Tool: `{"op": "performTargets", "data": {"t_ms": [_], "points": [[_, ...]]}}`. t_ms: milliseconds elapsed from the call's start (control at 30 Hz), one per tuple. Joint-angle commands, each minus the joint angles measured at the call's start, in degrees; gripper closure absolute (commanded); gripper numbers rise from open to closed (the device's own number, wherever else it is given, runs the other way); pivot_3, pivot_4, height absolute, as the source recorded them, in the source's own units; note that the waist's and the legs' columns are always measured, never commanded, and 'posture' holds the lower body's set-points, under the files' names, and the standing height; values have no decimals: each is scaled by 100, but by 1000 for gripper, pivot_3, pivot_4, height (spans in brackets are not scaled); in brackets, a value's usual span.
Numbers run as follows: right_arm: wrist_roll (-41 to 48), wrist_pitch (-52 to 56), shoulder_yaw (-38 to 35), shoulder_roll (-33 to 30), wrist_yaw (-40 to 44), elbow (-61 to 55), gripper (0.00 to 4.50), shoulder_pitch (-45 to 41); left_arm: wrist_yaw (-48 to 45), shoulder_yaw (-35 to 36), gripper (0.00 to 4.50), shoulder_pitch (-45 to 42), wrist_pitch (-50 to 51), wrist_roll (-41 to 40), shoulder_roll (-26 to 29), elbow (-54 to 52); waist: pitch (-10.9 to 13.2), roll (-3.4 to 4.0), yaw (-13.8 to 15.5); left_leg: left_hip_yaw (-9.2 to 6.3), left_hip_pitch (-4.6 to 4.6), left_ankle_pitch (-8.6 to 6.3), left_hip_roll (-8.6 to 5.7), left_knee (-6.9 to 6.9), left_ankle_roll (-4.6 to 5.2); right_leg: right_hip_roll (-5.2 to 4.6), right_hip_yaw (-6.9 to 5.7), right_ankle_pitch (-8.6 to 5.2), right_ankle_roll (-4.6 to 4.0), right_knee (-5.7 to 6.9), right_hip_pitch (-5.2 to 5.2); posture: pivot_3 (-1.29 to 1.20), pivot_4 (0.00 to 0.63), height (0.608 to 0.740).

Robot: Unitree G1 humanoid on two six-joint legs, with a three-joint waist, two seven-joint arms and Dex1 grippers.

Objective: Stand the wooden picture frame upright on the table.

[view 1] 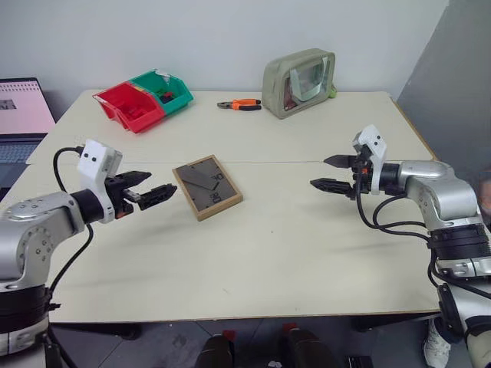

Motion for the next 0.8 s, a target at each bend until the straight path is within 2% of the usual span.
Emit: {"op": "performTargets", "data": {"t_ms": [33,133,267,400,600,633,800], "points": [[65,-70,-72,-33,10,-175,29,-65,60,121,0,8,20,-119,6,-281,0,0,0,0,0,0,0,0,0,0,0,0,0,0,0,0,150,740],[11,-168,-78,8,-86,-58,29,-86,184,234,0,-131,192,-290,-108,-168,0,0,1,1,2,0,0,0,0,0,1,0,0,1,0,0,150,740],[-14,-274,3,64,-40,6,29,-143,211,180,0,-308,-58,-60,38,144,0,0,1,0,1,0,-2,0,0,1,-1,0,0,1,0,0,150,740],[-107,-484,-85,241,-405,312,29,-257,281,44,0,-205,-161,193,87,406,0,0,-7,3,3,0,-2,0,0,1,2,0,0,1,0,0,150,740],[-64,-610,-102,489,-542,571,29,-460,282,159,0,-319,-121,94,-25,484,0,0,-4,0,-1,0,-1,0,0,0,-1,0,0,2,-3,0,150,740],[-81,-647,-109,598,-660,663,395,-505,301,157,357,-290,-138,107,-51,484,0,0,-4,1,-1,0,-1,0,0,0,0,0,-1,2,-3,0,150,740],[-199,-844,-55,992,-1052,964,1437,-638,473,237,1266,-279,-143,120,-155,503,0,0,-6,0,0,0,0,0,0,1,-1,1,-1,3,-4,0,150,740]]}}
